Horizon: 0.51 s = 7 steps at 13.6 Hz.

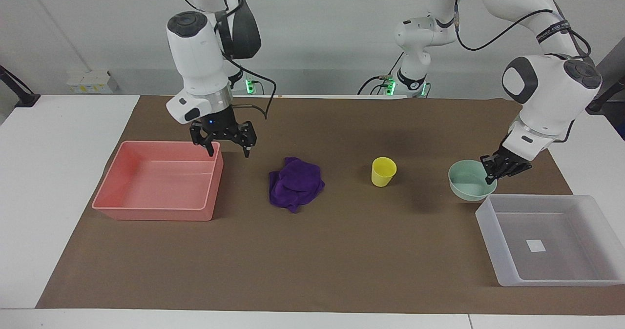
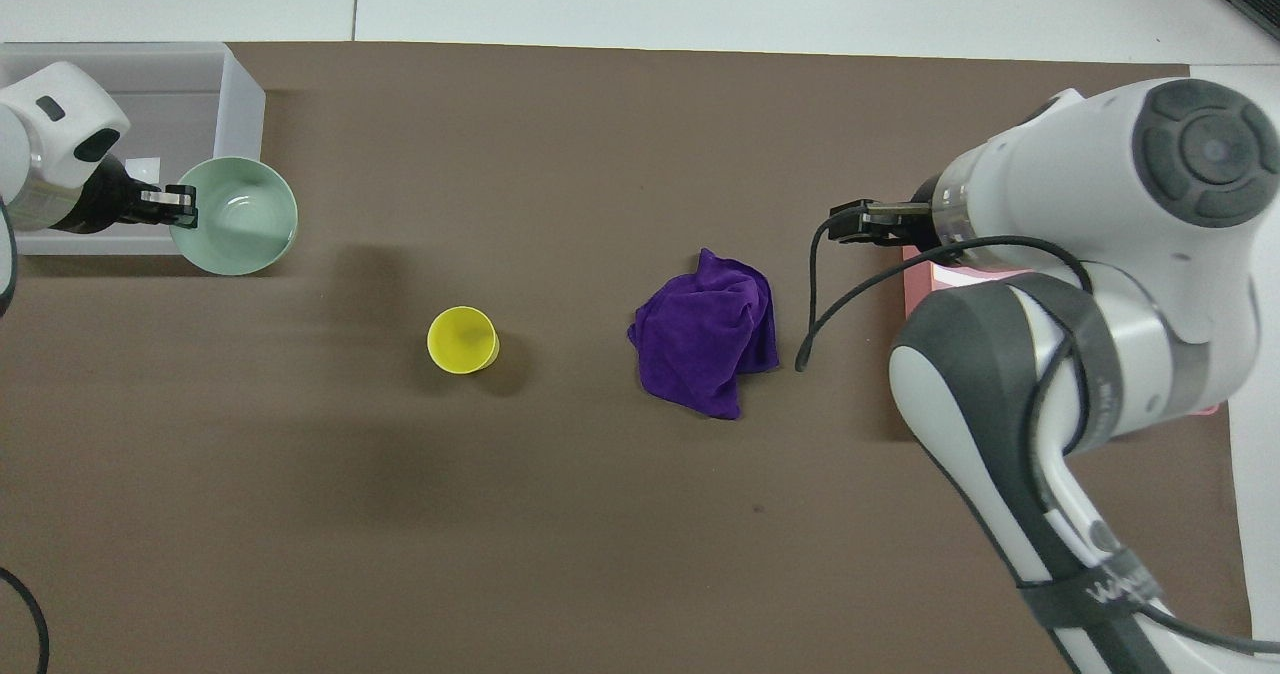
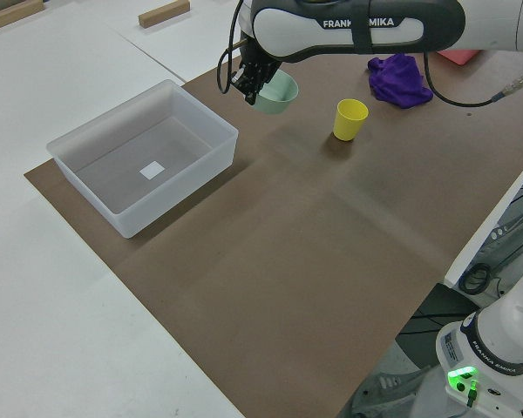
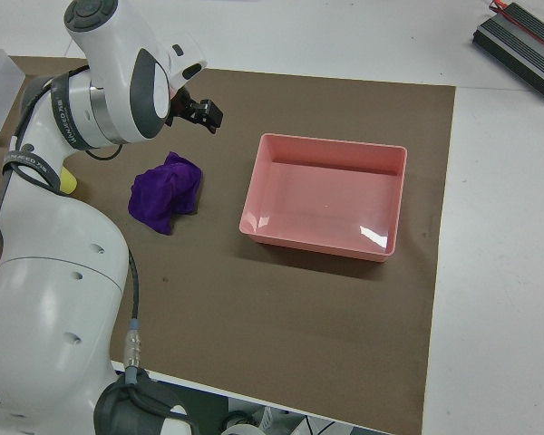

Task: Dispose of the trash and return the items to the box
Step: 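Lift the bowl into the clear box while the right gripper reaches the cloth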

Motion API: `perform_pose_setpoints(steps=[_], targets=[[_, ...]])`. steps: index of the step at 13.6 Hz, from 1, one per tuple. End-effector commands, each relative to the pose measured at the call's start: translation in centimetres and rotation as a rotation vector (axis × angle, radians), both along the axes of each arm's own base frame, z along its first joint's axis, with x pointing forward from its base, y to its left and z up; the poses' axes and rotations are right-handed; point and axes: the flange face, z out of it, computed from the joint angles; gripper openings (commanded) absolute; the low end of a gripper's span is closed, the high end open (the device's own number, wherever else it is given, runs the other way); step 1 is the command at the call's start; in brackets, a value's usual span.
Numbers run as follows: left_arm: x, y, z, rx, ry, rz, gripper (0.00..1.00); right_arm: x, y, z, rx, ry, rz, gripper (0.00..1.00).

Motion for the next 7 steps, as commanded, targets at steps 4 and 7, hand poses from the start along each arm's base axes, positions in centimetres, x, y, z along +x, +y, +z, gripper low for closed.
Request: perform_pose_setpoints(steps=[4, 7], targets=[[6.1, 7.0, 0.9, 0.043, -0.128, 0.074, 0.00, 0.8, 6.0, -9.6, -0.014, 0.020, 0.053, 1.00], [9.4, 11.8, -0.4, 0.051, -0.155, 0.129, 0.00, 0.0, 7.5, -13.5, 0.016, -0.007, 0.030, 1.00]])
